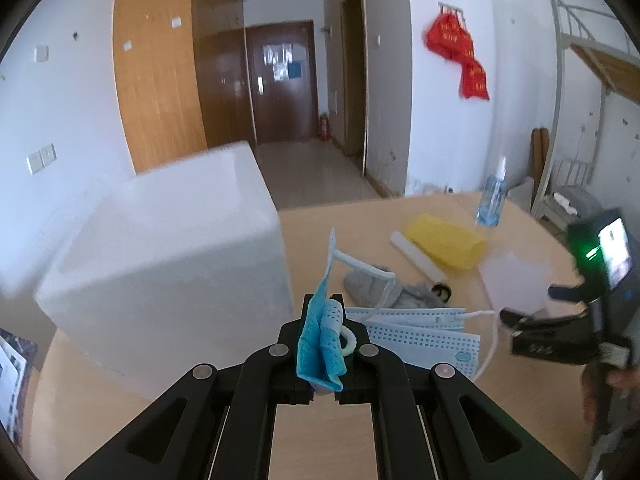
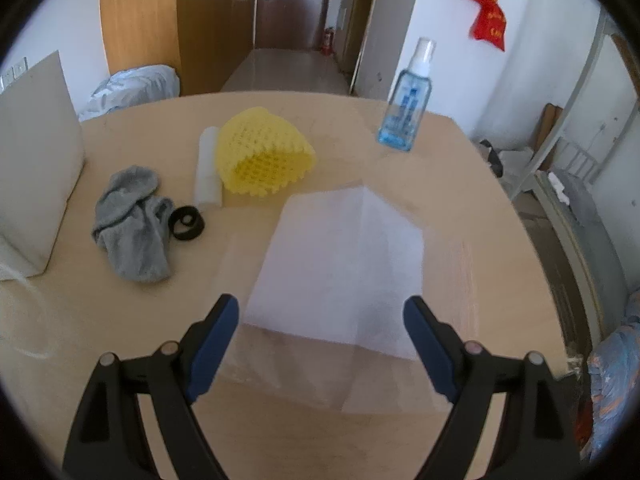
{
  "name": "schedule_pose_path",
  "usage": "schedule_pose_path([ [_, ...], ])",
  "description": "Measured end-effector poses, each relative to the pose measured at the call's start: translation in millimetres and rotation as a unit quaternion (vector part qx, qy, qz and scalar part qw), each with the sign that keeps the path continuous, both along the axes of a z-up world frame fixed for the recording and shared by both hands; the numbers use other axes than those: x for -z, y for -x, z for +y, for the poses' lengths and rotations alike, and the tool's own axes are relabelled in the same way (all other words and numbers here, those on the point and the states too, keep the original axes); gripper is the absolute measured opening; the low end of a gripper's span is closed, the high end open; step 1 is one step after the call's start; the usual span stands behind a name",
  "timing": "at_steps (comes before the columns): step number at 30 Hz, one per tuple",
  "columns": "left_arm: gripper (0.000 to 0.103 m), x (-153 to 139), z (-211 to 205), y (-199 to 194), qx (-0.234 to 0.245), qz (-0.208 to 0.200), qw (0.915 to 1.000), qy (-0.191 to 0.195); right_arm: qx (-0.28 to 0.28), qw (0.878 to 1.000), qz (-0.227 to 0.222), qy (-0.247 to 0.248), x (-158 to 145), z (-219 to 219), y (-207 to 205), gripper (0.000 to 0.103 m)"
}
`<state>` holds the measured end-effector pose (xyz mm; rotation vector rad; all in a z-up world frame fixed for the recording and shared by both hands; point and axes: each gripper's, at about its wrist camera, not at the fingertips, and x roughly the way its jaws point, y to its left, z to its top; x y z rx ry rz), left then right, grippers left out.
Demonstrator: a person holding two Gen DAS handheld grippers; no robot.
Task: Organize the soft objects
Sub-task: 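Hold the mask in the left gripper while moving the right gripper toward the grey sock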
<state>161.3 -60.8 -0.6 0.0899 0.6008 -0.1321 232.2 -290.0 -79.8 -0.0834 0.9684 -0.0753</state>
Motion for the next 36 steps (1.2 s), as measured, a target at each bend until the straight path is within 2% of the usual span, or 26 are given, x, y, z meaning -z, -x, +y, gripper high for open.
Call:
schedule_pose_path([
  [5,0.006,-17.9,6.5,10.8,0.0,-0.024,0.9997,0.007,0.009,1.0,0.022,-0.001,7.9,-0.6,-1.6,0.086],
  [10,0.006,-20.7,7.9,12.6,-0.002,-0.027,0.9996,0.008,0.01,1.0,0.026,-0.01,8.7,0.9,2.8,0.072],
  [13,0.006,-20.6,9.0,12.4,-0.004,-0.028,0.9996,0.008,0.009,1.0,0.028,-0.009,6.9,1.9,6.9,0.054],
  [15,0.006,-20.6,8.6,10.7,-0.006,-0.028,0.9996,0.008,0.016,0.999,0.032,-0.004,5.2,-0.8,8.9,0.03],
  [16,0.006,-20.5,8.1,11.4,-0.005,-0.028,0.9995,0.008,0.018,0.999,0.035,-0.006,5.9,-2.7,6.9,0.024],
  [17,0.006,-20.7,8.0,11.3,-0.005,-0.029,0.9995,0.008,0.021,0.999,0.037,-0.004,6.0,-4.7,8.4,0.007],
  [18,0.006,-20.9,7.9,11.4,-0.005,-0.03,0.9995,0.008,0.023,0.999,0.039,-0.002,6.6,-6.3,8.9,0.004],
  [22,0.006,-20.7,8.6,11.2,-0.008,-0.031,0.9995,0.006,0.024,0.999,0.035,-0.012,4.4,-11.3,14.4,0.0],
  [27,0.006,-20.6,13.0,13.2,-0.012,-0.031,0.9994,0.009,0.019,0.999,0.003,-0.027,-16.5,-14.4,27.9,0.0],
  [32,0.006,-21.4,14.4,16.1,-0.014,-0.033,0.9993,0.011,0.005,0.998,-0.014,-0.055,-29.6,-6.5,44.7,0.0],
  [36,0.006,-23.6,18.1,17.7,-0.015,-0.035,0.9992,0.01,-0.011,0.998,-0.026,-0.054,-36.6,4.1,52.1,0.001],
])
